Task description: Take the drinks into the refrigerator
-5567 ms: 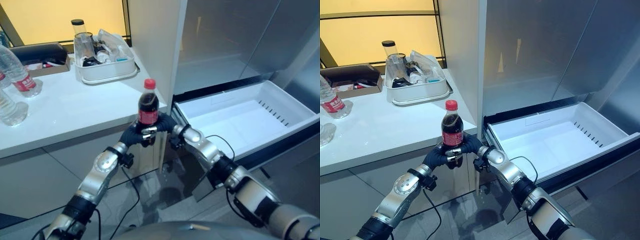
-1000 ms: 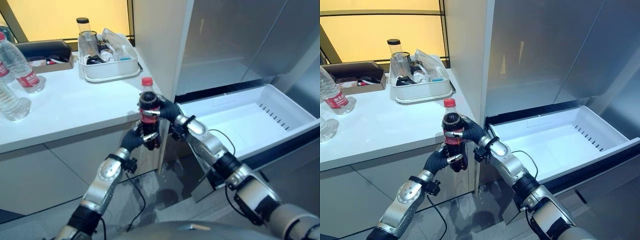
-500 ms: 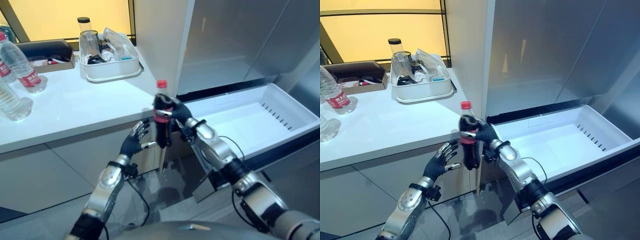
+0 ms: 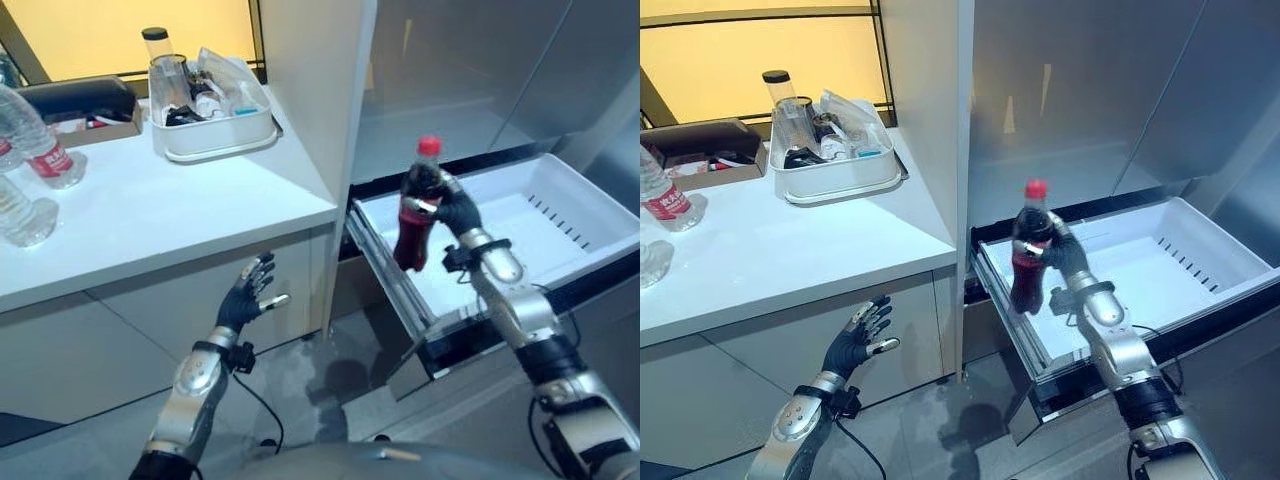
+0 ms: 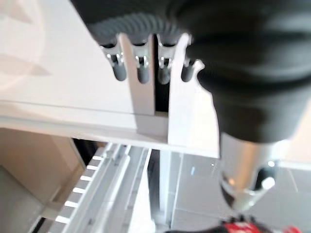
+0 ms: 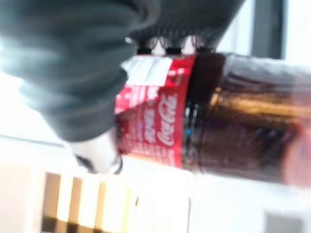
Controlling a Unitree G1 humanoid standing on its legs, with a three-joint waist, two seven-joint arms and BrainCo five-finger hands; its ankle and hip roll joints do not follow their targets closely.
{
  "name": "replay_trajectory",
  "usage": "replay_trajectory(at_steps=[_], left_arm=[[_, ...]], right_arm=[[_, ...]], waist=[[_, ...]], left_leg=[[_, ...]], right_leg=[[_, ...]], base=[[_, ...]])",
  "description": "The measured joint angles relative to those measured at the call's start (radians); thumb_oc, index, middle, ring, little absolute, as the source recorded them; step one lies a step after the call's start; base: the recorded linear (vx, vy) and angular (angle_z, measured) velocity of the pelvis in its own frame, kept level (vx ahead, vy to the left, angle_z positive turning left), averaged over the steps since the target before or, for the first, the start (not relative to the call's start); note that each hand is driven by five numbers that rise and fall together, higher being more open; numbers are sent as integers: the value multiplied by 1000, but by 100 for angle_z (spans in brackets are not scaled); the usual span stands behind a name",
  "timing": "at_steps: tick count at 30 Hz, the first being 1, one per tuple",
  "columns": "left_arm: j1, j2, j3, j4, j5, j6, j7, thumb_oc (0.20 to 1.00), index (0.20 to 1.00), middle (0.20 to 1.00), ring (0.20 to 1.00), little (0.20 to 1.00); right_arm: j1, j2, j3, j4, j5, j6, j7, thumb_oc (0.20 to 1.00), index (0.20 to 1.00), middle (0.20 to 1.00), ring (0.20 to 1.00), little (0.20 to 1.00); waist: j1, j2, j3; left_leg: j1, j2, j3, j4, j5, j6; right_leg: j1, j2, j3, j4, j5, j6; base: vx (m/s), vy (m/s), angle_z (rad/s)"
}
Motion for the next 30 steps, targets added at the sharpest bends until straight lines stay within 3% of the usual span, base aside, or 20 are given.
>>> replay_trajectory(at_steps=[5, 9, 17, 22, 24, 30], left_arm=[[17, 38, 1, -1, 1, -2, -19, 1000, 1000, 1000, 1000, 1000], [31, 75, 2, -48, 6, -11, -30, 1000, 1000, 1000, 1000, 1000], [33, 110, 1, -133, 10, -36, -41, 1000, 1000, 1000, 1000, 1000], [6, 138, -30, -208, 9, -40, -45, 1000, 1000, 1000, 1000, 1000], [-25, 145, -62, -218, 9, -43, -38, 1000, 1000, 1000, 1000, 1000], [-77, 145, -129, -215, 24, -44, -6, 1000, 1000, 1000, 1000, 1000]], right_arm=[[14, -55, -107, 0, 16, -41, -46, 200, 200, 200, 200, 200], [35, -92, -122, 42, 22, -57, -55, 200, 200, 200, 200, 200], [14, -96, -96, 423, -46, -22, -97, 200, 200, 200, 200, 200], [-164, -98, 69, 629, -249, 2, -131, 200, 200, 200, 200, 200], [-222, -75, 135, 727, -341, 14, -135, 200, 200, 200, 200, 200], [-337, -27, 273, 915, -564, 56, -146, 200, 200, 200, 200, 200]], waist=[[-1, 0, 2], [-2, -4, 6], [1, -1, 27], [5, 4, 55], [34, 5, 63], [69, 13, 98]], left_leg=[[-16, 0, 0, 0, -3, 5], [-18, 1, 0, 0, -4, 4], [-34, 0, 0, 0, -1, -2], [-53, 1, -3, 1, 0, -2], [-73, 0, -9, 1, 1, -1], [-127, -9, -45, 3, 14, -1]], right_leg=[[-15, 0, 5, 0, 0, 0], [-18, 1, 6, 0, 0, 0], [-36, 1, 5, 0, 0, 0], [-53, 1, 2, 0, 1, 0], [-69, 0, -4, 0, 1, 0], [-101, -9, -45, 6, 0, 1]], base=[[0, 0, 0], [0, 0, 0], [-4, -1, 0], [-39, 1, 2], [-53, 9, 6], [-65, 21, 18]])
